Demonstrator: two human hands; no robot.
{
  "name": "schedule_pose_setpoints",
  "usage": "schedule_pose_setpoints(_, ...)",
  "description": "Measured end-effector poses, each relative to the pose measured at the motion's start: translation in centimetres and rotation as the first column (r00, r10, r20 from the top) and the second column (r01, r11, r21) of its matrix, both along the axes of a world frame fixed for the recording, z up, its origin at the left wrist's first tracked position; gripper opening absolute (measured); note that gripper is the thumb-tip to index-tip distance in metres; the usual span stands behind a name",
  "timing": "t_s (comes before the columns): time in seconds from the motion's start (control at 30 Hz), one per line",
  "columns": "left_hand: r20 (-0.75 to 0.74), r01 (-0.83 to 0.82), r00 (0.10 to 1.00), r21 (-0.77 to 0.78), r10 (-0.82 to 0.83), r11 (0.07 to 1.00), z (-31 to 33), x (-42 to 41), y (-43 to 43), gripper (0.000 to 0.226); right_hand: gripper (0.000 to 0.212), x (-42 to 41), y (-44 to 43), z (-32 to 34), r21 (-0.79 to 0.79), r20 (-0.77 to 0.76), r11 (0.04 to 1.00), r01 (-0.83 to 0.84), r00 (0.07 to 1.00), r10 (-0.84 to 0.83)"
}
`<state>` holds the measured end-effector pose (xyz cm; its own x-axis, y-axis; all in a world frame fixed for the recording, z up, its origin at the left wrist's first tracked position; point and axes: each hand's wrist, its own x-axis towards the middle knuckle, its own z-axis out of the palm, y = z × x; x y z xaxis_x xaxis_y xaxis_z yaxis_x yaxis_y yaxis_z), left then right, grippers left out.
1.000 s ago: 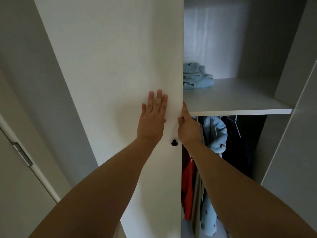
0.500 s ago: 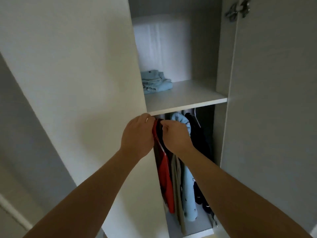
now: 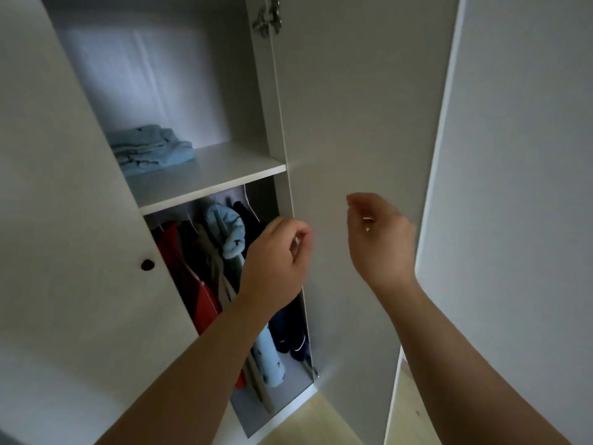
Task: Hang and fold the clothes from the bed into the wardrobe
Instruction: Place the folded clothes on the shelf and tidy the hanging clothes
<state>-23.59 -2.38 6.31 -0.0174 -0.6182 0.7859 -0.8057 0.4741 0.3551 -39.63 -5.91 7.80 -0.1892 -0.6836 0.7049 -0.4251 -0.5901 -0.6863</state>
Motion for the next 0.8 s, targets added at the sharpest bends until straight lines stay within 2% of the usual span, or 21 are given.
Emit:
schedule_pose_setpoints(0.1,-0.02,0.048,0.999,0.034,-0.047,0.998,-0.7,-2.6,-0.8,0.005,0.026,-3.6,-0.1,-0.4,0.01,0.058,0.986,0.165,0.985,-0.165)
schedule_pose_setpoints(0.2,-0.018,0.088,0.996,0.068,-0.087,0.994,-1.0,-4.5,-1.6,0.005,0.045,-6.1,-0.9,-0.6,0.129,0.064,0.945,0.299,0.949,-0.309)
schedule_pose_setpoints(0.27,-0.017,0.098,0.995,0.088,-0.097,0.991,-1.0,-5.4,-2.0,0.004,0.06,-7.1,-1.8,-0.5,0.256,0.055,0.934,0.25,0.961,-0.272)
schedule_pose_setpoints(0.33,-0.026,0.107,0.994,0.109,-0.104,0.988,-1.0,-5.9,-2.3,0.005,0.065,-7.5,-2.7,-0.2,0.385,0.021,0.909,0.157,0.984,-0.179)
schedule_pose_setpoints(0.4,-0.038,0.116,0.993,0.124,-0.112,0.985,-1.1,-6.1,-2.5,0.006,0.059,-7.5,-3.3,-0.2,0.437,-0.078,0.888,0.142,0.99,-0.119)
schedule_pose_setpoints(0.47,-0.048,0.116,0.993,0.137,-0.111,0.984,-1.2,-6.0,-2.6,0.006,0.052,-7.3,-3.4,-0.4,0.433,-0.142,0.883,0.181,0.981,-0.132)
schedule_pose_setpoints(0.57,-0.067,0.112,0.993,0.165,-0.102,0.98,-1.6,-5.5,-2.7,0.012,0.041,-6.8,-3.2,-0.9,0.412,-0.147,0.885,0.218,0.974,-0.172)
schedule_pose_setpoints(0.7,-0.098,0.117,0.99,0.185,-0.1,0.976,-2.2,-5.0,-3.0,0.017,0.041,-5.8,-2.3,-1.5,0.366,-0.148,0.901,0.232,0.971,-0.19)
schedule_pose_setpoints(0.8,-0.117,0.12,0.988,0.189,-0.099,0.975,-2.4,-5.0,-3.4,0.019,0.034,-5.6,-1.7,-1.6,0.327,-0.117,0.912,0.247,0.968,-0.22)
